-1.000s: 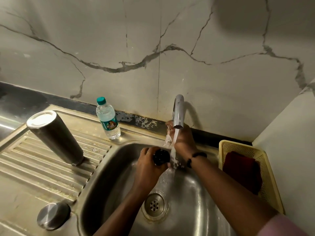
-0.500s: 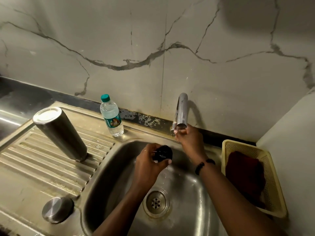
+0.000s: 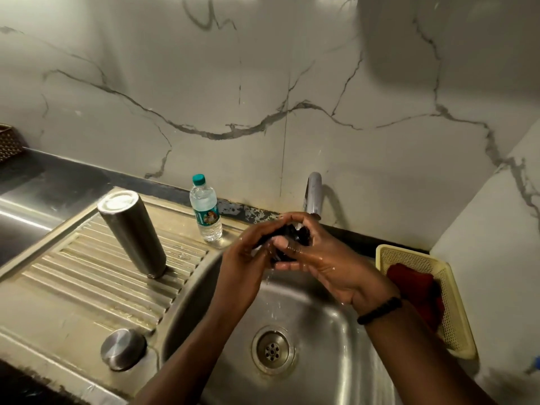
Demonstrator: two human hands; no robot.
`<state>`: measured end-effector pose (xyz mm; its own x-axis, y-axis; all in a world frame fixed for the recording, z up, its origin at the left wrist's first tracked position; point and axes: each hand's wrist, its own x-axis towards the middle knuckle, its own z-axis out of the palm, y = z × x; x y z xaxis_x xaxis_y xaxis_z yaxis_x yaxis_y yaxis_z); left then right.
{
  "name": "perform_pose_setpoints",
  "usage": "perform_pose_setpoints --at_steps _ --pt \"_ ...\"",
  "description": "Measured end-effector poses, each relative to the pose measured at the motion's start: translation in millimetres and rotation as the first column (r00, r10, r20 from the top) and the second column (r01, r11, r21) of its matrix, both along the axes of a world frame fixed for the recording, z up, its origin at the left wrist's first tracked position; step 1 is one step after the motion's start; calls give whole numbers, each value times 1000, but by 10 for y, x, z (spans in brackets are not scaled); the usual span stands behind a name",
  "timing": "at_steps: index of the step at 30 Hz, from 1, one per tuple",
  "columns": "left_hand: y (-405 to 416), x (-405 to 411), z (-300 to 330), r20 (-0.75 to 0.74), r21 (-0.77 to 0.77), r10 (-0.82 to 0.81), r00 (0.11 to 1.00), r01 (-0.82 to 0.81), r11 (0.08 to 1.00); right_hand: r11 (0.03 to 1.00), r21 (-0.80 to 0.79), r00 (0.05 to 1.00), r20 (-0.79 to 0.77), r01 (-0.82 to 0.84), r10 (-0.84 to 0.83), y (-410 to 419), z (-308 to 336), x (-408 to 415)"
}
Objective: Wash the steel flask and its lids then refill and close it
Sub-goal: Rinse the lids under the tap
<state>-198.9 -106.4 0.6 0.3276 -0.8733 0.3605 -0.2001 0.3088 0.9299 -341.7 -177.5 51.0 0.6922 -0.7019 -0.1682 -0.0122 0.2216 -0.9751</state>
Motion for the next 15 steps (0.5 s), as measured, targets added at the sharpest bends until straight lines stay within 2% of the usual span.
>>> perform_pose_setpoints --at_steps 3,6,8,9,10,11,12,13,14,15 --pt "79 45 295 -207 -39 0 978 -9 999 998 -52 996 80 -37 41 96 206 15" --pt "218 125 387 -127 -104 -25 992 12 995 992 -102 989 119 -71 83 142 212 -84" --pt "361 161 241 -52 -35 -63 997 61 998 992 -9 977 167 -130 129 222 -82 -152" --pt "440 183 79 37 64 -59 998 57 996 991 24 990 63 -129 128 307 -348 -152" --pt "515 214 -125 218 203 -59 974 13 979 990 -45 981 -151 -134 126 382 -660 -158" --pt "603 247 -348 463 352 -124 878 -54 935 916 -221 858 -474 -334 198 473 -982 -150" --pt "717 294 -585 642 482 -246 726 -133 866 772 -292 650 -734 -565 198 592 -1333 -134" --pt "832 350 -802 725 572 -379 576 -195 797 657 -290 460 -883 -695 96 681 -1566 -120" --pt "960 411 -986 732 631 -476 487 -220 744 646 -306 412 -911 -699 14 749 -1691 -111" --pt "1054 479 -1128 725 646 -502 471 -212 734 681 -359 486 -874 -639 -4 733 -1716 -98"
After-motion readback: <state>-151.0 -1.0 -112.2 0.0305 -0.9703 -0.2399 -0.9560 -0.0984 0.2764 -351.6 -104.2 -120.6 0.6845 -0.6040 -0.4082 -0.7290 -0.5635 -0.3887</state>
